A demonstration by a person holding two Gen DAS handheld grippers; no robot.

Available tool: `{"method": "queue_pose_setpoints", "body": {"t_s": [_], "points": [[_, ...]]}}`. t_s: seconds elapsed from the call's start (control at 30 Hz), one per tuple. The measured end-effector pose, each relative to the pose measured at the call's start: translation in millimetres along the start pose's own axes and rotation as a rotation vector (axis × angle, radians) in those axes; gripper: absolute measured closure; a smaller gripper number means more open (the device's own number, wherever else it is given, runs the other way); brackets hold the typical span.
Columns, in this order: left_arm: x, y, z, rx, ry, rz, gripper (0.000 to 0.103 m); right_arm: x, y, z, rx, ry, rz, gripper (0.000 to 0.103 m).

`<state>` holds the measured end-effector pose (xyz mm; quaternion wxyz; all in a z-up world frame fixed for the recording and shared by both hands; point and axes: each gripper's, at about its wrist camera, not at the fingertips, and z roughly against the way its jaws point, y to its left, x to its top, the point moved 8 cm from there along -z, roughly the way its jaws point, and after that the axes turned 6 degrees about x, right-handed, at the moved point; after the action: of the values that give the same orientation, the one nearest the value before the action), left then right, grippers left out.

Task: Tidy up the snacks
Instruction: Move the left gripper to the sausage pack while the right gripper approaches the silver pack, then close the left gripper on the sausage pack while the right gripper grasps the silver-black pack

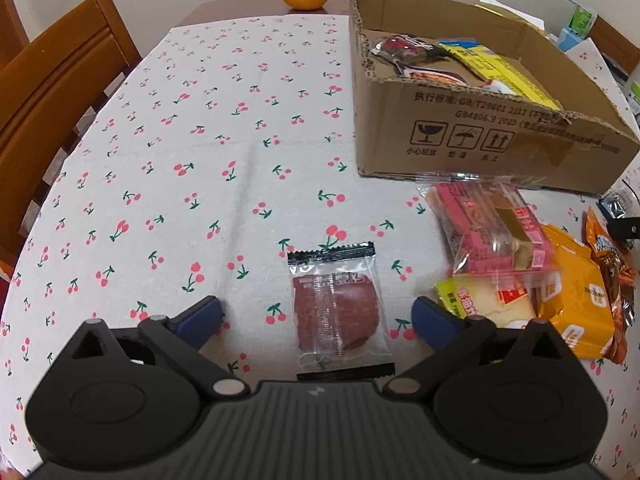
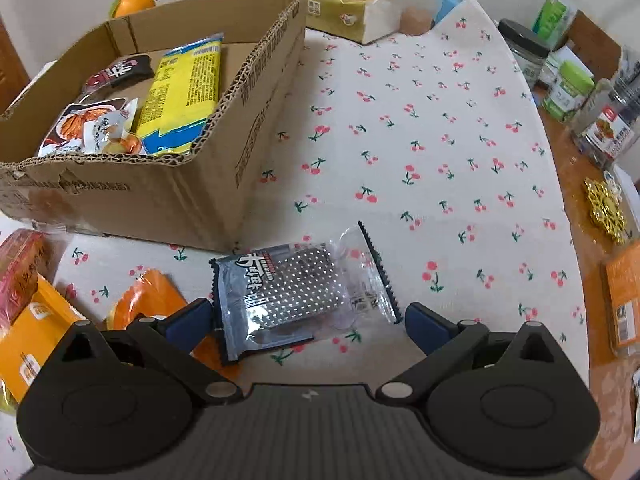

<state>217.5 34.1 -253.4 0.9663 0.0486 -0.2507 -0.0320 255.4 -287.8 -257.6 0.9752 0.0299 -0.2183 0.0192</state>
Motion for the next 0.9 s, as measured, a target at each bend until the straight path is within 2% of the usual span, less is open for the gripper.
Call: {"method": "queue_pose_setpoints", "body": {"t_s": [0.03,0.13,0.23,0.3,0.37,0.8,0.9], "points": [[0,-1,1,-0.002,0.000,0.002,0.007,0,0,0,0.006,-0.002,0.015,0.000],[0,-6,6,-0.013,-0.009,0.009,0.020,1,0,-1,0.020,-0.002,0.040,0.000],[-1,-10,10,-0.011,-0.013,0.021,0.035,2,0,-2,0.024,-0.004,0.048,0.000],[0,-11,13,-0.004,-0.010,0.032,0.051,2,1,-1,0.024,-0.009,0.050,0.000],[0,-11,14,-0.002,-0.008,0.038,0.057,1,1,-2,0.024,-0.014,0.052,0.000],[2,-12,14,-0.013,-0.016,0.009,0.058,14,6,-8,0.117,-0.006,0.223,0.000],[2,-12,14,-0.019,-0.014,0.006,0.059,13,11,-4,0.127,-0.013,0.235,0.009]]}}
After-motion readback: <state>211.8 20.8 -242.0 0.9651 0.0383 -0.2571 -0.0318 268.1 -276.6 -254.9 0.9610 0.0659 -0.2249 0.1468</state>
